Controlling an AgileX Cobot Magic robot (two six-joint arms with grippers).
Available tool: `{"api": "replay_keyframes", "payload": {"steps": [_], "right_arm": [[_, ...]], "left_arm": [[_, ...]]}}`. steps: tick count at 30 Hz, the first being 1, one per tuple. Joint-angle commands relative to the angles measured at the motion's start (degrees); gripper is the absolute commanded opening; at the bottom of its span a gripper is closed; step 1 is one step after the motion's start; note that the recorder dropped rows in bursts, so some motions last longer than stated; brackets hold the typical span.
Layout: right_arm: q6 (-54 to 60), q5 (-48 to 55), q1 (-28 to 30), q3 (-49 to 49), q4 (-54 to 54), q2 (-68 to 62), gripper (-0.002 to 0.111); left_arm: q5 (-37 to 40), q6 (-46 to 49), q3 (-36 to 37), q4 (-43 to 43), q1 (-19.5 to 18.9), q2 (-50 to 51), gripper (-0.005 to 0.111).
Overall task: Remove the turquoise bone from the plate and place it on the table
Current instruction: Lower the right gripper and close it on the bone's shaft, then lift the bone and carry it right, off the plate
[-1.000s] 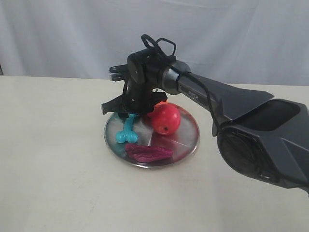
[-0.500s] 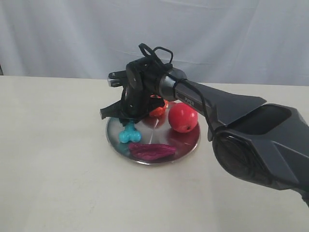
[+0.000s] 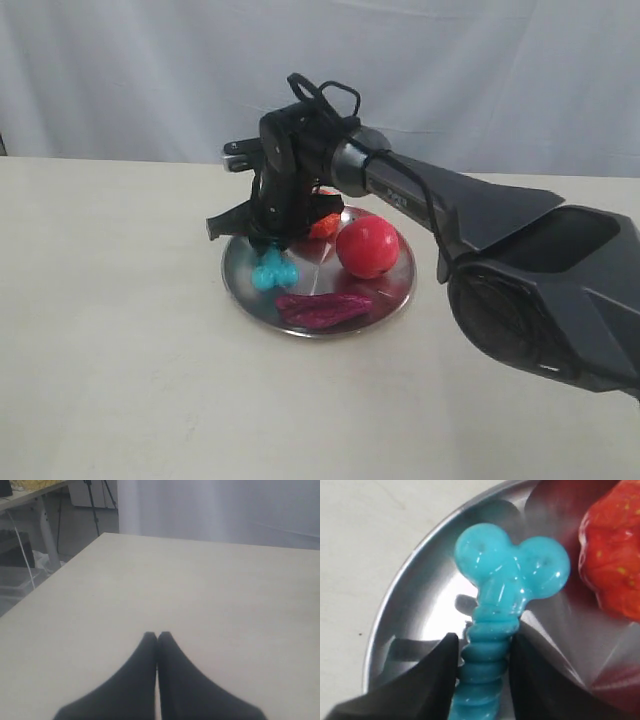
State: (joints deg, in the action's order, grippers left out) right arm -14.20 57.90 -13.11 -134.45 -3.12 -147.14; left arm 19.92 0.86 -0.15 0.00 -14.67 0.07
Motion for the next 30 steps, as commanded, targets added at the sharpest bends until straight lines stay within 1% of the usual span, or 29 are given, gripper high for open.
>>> {"api": "replay_keyframes", "payload": {"steps": [1,10,12,17,19,24,28,30], "right_arm": [[1.84,3.6,0.13,-0.1,-0.39,6.84,0.0],[3.86,10.39,0.13,-0.1,-1.04,18.56,0.0],[4.05,12.07,0.13,-0.1,-2.98,20.77,0.0],[4.05,12.07,0.13,0.15,-9.23,24.85,0.0],[3.94,12.07,0.26,1.59,-9.95,26.7,0.0],[3.68,12.07,1.4,8.49,-13.12,31.82,0.0],[2.18,11.55,4.09,18.99,-13.53,37.44,0.0],[1.17,5.9,6.18,26.23,-13.06,41.48,0.0]], "left_arm": [[-0.31,-0.24,0.15,0.0,-0.01,-0.07,0.0],[-0.31,-0.24,0.15,0.0,-0.01,-0.07,0.0],[-0.31,-0.24,0.15,0.0,-0.01,-0.07,0.0],[-0.31,-0.24,0.15,0.0,-0.01,-0.07,0.0],[-0.31,-0.24,0.15,0.0,-0.01,-0.07,0.0],[-0.31,-0.24,0.15,0.0,-0.01,-0.07,0.0],[-0.31,-0.24,0.15,0.0,-0.01,-0.07,0.0],[-0.31,-0.24,0.15,0.0,-0.01,-0.07,0.0]]}}
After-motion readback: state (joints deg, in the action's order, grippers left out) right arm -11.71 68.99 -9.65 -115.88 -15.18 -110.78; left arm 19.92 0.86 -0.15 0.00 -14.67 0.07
